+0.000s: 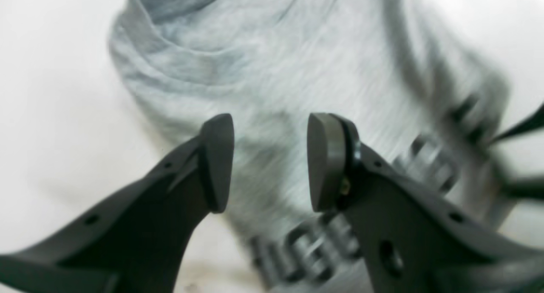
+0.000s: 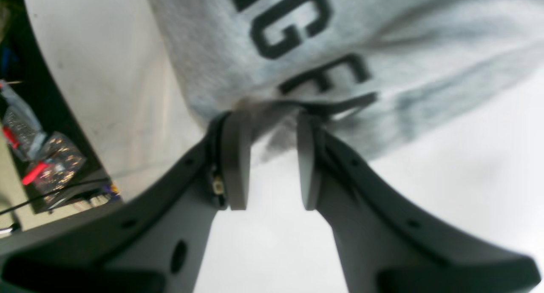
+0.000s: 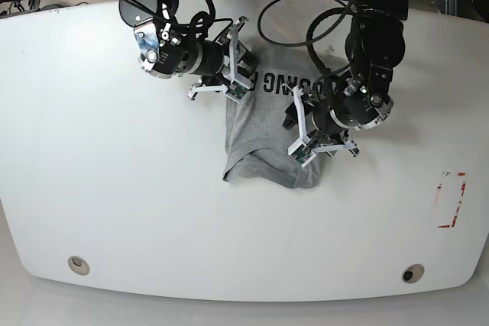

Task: Fold the T-shirt properly
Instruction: 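Carry the folded shirt with the left gripper to the table corner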

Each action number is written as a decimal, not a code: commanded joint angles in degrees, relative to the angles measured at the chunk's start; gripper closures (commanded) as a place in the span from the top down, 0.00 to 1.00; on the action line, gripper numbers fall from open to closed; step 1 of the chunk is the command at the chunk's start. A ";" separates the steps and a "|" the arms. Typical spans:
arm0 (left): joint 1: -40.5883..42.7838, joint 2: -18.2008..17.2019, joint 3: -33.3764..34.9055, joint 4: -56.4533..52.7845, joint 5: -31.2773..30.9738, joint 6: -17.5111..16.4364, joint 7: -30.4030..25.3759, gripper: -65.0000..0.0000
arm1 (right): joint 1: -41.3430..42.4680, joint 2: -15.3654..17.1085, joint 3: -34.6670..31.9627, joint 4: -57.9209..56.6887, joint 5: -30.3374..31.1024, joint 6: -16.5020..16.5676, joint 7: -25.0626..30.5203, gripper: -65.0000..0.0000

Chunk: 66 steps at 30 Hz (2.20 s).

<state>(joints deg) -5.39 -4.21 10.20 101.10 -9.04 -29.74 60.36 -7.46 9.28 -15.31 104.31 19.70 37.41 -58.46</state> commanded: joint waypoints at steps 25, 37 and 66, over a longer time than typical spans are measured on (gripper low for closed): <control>7.81 -0.23 5.50 -17.01 -0.76 21.96 -23.65 0.62 | 2.15 1.32 36.63 3.78 1.09 2.59 -6.29 0.27; 8.33 -9.29 -13.23 -22.29 -0.85 11.85 -24.36 0.63 | 2.59 1.32 38.74 4.30 1.09 2.59 -7.96 0.27; 5.61 -33.90 -35.65 -20.62 -0.76 -10.26 -18.12 0.62 | 0.56 1.40 38.65 4.30 0.38 2.59 -0.40 0.27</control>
<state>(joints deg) 1.58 -36.56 -24.86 75.85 -9.10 -39.51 41.41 -7.42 10.02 23.20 107.31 19.49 39.92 -60.90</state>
